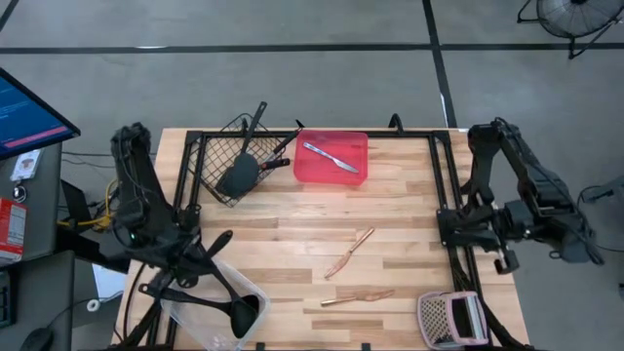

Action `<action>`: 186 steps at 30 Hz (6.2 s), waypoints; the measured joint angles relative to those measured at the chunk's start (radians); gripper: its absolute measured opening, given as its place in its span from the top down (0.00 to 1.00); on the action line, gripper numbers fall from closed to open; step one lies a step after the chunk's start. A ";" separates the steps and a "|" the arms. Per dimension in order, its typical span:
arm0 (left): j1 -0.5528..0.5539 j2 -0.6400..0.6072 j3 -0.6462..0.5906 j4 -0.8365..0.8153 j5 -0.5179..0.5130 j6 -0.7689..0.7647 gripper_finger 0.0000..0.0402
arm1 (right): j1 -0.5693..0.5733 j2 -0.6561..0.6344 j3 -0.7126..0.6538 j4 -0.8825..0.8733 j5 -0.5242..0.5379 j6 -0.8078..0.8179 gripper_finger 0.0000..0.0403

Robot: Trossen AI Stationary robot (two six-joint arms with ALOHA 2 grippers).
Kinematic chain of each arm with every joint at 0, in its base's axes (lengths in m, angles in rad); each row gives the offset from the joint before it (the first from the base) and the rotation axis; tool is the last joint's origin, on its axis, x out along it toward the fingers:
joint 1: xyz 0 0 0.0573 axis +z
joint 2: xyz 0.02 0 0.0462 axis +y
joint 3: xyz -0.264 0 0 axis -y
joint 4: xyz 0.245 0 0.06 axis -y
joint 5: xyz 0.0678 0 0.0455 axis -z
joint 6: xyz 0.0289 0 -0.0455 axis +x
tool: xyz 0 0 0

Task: Pick & Place Kitchen Items
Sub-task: Put the slotted spatula into the white bin, then put the gold table knife into the red bin

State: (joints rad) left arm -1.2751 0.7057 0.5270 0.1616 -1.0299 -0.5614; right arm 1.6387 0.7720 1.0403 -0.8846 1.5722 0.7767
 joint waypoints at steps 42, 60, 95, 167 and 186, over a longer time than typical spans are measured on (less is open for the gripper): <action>0.104 0.394 0.001 0.047 -0.094 0.055 0.98 | -0.161 0.068 0.033 0.007 -0.001 -0.016 0.97; 0.105 0.394 0.001 0.049 -0.066 0.031 0.89 | -0.170 0.067 0.033 0.007 -0.001 0.036 0.89; 0.122 0.146 0.102 0.092 -0.092 0.252 0.44 | -0.406 0.071 0.033 0.052 -0.113 0.087 0.81; 0.121 -0.081 0.146 0.088 -0.148 0.371 0.41 | -1.443 1.083 0.036 0.390 -1.422 -0.846 1.00; 0.121 -0.080 0.146 0.082 -0.148 0.379 0.41 | -1.464 1.018 0.026 0.185 -1.495 -0.885 0.56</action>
State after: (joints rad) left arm -1.1538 0.6256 0.6731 0.2432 -1.1780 -0.1825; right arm 0.1749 1.7902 1.0666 -0.7001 0.0769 -0.1079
